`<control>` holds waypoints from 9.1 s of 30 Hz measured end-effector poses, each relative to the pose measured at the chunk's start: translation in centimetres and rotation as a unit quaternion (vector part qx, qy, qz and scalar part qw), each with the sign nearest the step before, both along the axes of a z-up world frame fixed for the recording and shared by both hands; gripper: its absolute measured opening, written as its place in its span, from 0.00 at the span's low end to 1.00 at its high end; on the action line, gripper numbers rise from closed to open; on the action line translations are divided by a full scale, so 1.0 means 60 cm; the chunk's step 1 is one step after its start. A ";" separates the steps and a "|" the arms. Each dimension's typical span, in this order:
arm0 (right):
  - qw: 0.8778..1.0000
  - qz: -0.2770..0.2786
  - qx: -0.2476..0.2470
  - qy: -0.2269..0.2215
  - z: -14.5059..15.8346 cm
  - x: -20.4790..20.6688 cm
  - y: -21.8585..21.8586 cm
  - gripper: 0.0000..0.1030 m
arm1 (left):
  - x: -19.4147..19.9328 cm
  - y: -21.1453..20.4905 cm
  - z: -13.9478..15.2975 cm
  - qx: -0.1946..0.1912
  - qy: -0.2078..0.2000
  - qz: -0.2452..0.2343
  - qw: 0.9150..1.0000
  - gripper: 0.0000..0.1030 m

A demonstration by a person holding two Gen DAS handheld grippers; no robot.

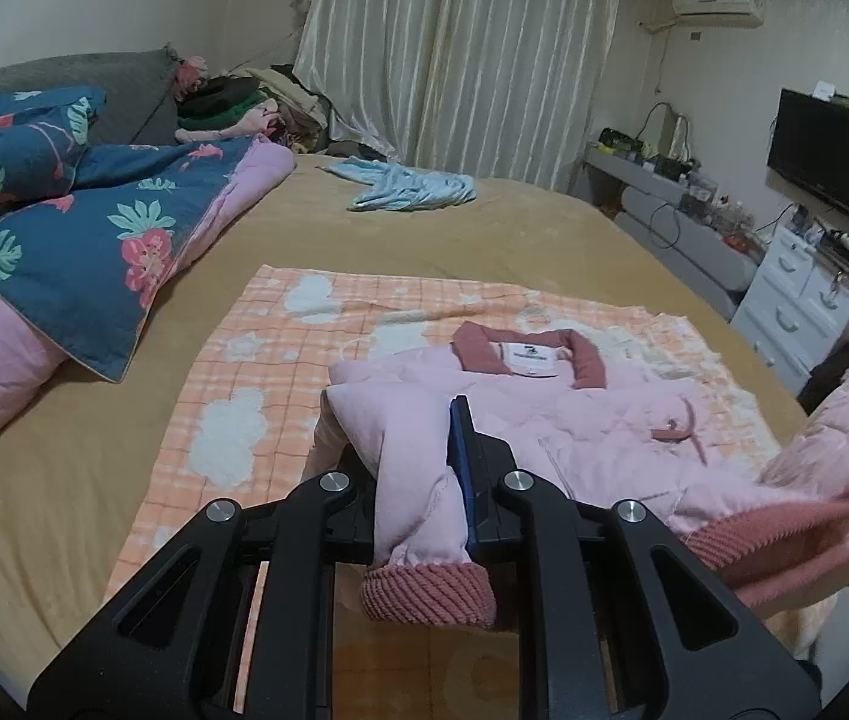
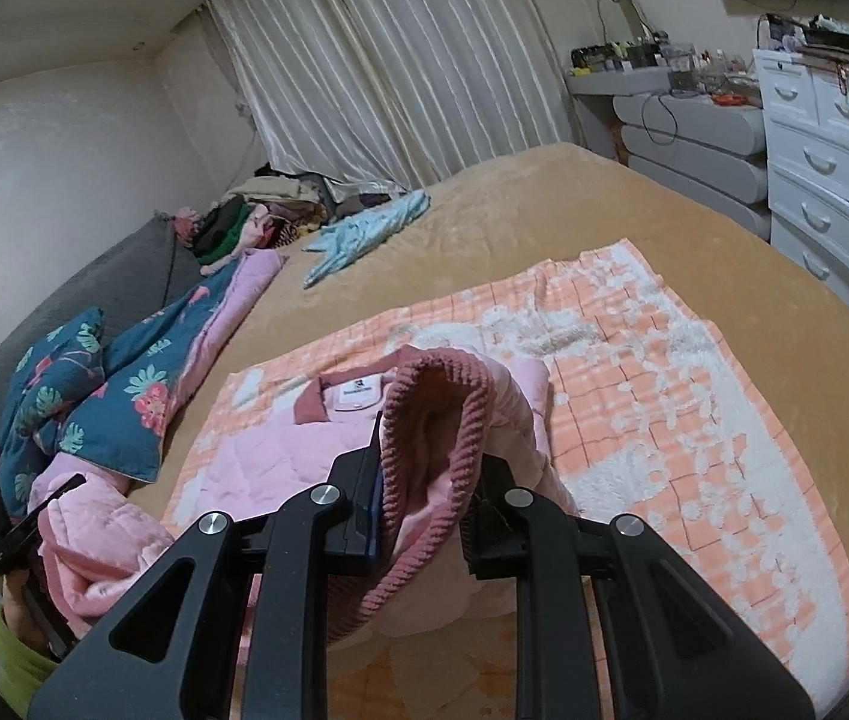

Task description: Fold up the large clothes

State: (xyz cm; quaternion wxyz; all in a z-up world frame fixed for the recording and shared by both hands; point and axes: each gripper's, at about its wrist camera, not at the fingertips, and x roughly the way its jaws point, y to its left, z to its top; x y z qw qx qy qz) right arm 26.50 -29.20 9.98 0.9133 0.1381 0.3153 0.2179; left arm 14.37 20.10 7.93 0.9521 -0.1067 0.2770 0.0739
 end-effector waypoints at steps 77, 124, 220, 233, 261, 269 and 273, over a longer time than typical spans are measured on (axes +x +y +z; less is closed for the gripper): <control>0.996 0.009 -0.093 0.014 -0.248 0.061 0.015 0.86 | 0.082 0.096 -0.198 -0.014 0.085 0.033 0.996 0.88; 0.975 -0.069 -0.209 -0.044 -0.225 0.342 0.161 0.20 | 0.257 0.105 -0.220 0.028 0.048 0.050 0.997 0.14; 0.968 -0.108 0.121 0.191 -0.384 0.159 0.067 0.96 | 0.146 0.091 -0.355 -0.365 0.072 0.079 0.925 0.92; 0.976 -0.081 0.139 0.148 -0.393 0.197 0.078 0.80 | 0.187 0.066 -0.355 -0.350 0.050 0.092 0.931 0.87; 0.981 0.001 -0.172 -0.095 -0.200 0.077 0.206 0.27 | 0.139 -0.018 -0.172 -0.125 -0.010 0.034 0.992 0.27; 0.975 0.021 -0.188 -0.117 -0.183 -0.016 0.180 0.27 | 0.069 -0.029 -0.154 -0.117 -0.009 0.016 0.993 0.27; 0.974 0.024 -0.193 -0.114 -0.179 -0.044 0.169 0.27 | 0.037 -0.037 -0.155 -0.111 -0.007 0.015 0.994 0.27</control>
